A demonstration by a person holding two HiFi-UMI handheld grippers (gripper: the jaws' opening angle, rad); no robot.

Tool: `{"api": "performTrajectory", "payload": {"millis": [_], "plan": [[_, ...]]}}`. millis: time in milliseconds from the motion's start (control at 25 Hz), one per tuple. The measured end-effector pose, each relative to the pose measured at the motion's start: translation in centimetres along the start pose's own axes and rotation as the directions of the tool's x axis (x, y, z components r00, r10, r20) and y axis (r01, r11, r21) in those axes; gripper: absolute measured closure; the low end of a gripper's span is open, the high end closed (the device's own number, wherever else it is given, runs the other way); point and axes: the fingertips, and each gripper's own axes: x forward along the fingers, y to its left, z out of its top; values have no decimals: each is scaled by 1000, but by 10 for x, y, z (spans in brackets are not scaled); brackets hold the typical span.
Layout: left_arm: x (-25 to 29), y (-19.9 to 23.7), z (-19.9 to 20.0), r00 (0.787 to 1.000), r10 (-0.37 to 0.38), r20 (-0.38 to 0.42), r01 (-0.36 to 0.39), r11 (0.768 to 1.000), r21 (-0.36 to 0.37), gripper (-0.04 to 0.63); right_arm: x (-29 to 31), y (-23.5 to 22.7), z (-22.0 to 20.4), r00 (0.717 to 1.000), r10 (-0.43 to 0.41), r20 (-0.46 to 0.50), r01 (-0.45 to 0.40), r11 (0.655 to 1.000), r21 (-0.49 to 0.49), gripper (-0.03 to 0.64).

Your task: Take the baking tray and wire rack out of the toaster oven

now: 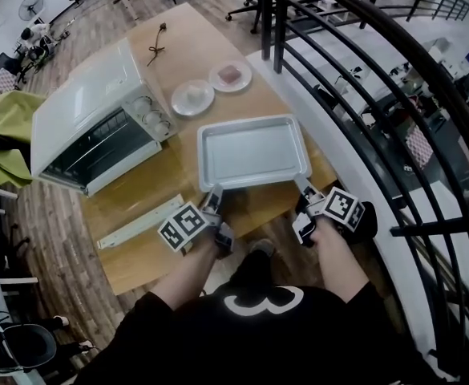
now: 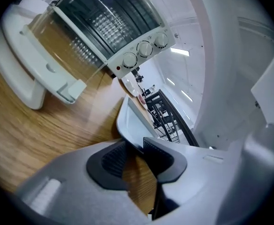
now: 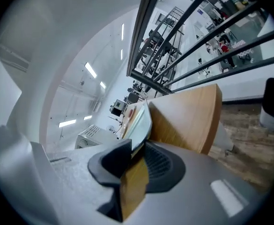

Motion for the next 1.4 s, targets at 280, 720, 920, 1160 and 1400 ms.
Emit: {"api": "performTrajectory", "payload": {"millis": [280, 720, 920, 1160, 1400], "plan": [[6, -6, -4, 995, -17, -102, 36, 982, 186, 446, 8, 3, -1, 999, -18, -51, 9, 985, -173, 512], [0, -2, -16, 961, 126, -246, 34, 830, 557, 414, 5, 5, -19, 967, -158, -200, 0, 785, -620, 428], [-2, 3, -24, 940, 174, -295, 57, 769, 637, 411, 1, -2, -26, 945, -237, -226, -6, 676, -737, 426], [-7, 13, -34, 922, 213, -323, 59, 748, 661, 408, 0, -15, -32, 928, -288, -234, 22, 673, -739, 425], [-17, 20, -32, 924, 219, -314, 47, 748, 662, 408, -7, -18, -35, 932, -291, -218, 40, 679, -733, 426]]}}
